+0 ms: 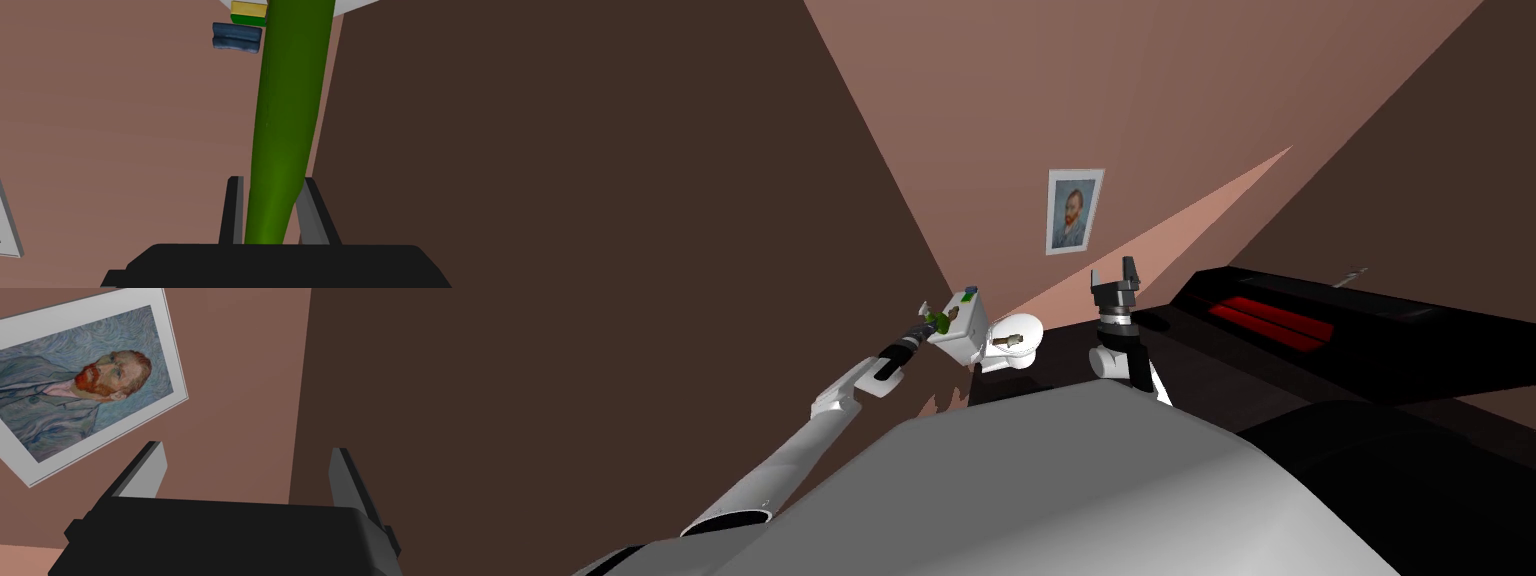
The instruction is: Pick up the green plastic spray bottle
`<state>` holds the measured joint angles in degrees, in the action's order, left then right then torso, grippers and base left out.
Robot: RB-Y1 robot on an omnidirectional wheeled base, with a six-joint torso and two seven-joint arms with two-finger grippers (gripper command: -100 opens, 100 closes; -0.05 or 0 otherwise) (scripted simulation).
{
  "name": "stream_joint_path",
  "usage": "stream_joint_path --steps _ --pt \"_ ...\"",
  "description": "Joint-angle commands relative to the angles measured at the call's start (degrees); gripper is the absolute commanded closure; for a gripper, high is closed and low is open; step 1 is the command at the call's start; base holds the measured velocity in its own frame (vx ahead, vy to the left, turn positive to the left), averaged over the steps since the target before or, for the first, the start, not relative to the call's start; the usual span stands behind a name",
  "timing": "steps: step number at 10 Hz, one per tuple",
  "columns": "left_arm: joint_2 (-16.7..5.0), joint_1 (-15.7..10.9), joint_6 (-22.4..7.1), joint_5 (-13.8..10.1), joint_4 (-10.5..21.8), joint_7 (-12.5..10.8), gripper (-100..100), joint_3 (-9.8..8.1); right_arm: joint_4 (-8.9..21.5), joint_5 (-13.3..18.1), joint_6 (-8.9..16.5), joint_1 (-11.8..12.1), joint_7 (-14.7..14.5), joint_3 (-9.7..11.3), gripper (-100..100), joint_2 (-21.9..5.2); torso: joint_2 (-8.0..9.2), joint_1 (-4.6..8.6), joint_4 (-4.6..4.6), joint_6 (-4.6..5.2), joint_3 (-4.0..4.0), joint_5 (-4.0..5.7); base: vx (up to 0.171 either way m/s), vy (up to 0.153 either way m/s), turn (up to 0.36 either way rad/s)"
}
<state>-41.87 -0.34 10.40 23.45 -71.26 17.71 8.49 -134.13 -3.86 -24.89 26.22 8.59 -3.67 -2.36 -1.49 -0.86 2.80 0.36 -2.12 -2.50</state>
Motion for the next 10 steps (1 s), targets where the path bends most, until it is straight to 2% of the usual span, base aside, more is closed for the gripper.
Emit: stream_joint_path --steps 1,2,4,7,8,10 --pt "-0.3 2.4 0.0 -0.2 -1.0 -0.3 100 -0.03 0.0 0.0 0.0 0.0 0.0 0.0 0 0.0 0.00 0.00 0.00 0.00 0.00 0.00 -0.006 0.001 -0.011" --pt "0.6 3.9 -0.3 0.3 -3.5 0.9 100 -3.01 0.0 0.0 0.0 0.0 0.0 0.0 0 0.0 0.09 -0.07 0.17 -0.08 -0.04 -0.16 0.102 0.051 0.124" --pt "0.6 7.1 -0.3 0.3 -6.4 0.9 100 -3.01 0.0 0.0 0.0 0.0 0.0 0.0 0 0.0 -0.46 -0.27 0.29 -0.12 -0.35 -0.22 0.141 0.009 0.052" --pt "0.6 11.5 -0.3 0.3 -10.4 0.9 100 -3.01 0.0 0.0 0.0 0.0 0.0 0.0 0 0.0 -0.02 -0.13 0.34 -0.09 -0.18 -0.33 0.008 -0.004 -0.006" --pt "1.5 13.6 -0.6 0.7 -12.9 2.1 100 -5.98 0.0 0.0 0.0 0.0 0.0 0.0 0 0.0 0.06 -0.12 0.39 -0.07 -0.17 -0.41 0.116 0.014 0.116" --pt "1.5 17.1 -0.6 0.7 -16.3 2.1 100 -5.98 0.0 0.0 0.0 0.0 0.0 0.0 0 0.0 -0.53 -0.20 0.50 -0.08 -0.49 -0.41 0.141 0.010 0.046"
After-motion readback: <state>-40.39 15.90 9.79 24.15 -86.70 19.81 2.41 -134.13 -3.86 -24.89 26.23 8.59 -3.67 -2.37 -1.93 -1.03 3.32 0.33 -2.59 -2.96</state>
